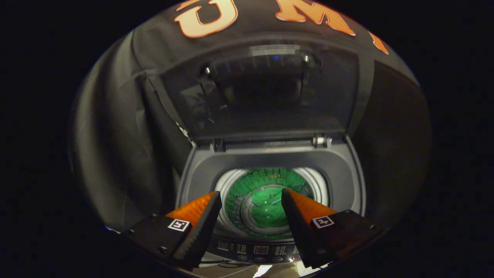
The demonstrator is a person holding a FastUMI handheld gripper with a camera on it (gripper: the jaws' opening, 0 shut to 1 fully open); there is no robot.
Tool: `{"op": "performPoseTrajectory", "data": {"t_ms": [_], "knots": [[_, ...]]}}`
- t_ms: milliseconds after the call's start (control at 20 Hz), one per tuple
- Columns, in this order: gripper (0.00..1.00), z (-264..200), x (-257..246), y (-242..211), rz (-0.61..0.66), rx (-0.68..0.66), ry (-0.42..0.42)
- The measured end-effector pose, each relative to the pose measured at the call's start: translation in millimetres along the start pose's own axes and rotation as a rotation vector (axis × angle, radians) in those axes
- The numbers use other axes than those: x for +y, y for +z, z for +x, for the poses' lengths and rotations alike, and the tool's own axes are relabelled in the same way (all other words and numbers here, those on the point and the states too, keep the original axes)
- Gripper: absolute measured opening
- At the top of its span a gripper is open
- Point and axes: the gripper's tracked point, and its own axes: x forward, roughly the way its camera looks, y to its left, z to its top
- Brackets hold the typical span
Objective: Put the clothes into the washing machine and then close the washing machine lid.
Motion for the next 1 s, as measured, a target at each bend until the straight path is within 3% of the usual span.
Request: {"op": "performPoseTrajectory", "data": {"t_ms": [300, 500, 650, 1000], "knots": [[0.99, -80.3, -6.8, 128.9, -0.014, -0.306, 0.005], [0.99, -93.5, -16.8, 206.3, -0.034, -0.39, 0.0], [0.98, -63.0, -22.2, 249.6, -0.03, -0.406, -0.011], [0.99, 12.9, -52.0, 273.2, -0.056, -0.354, -0.067]]}}
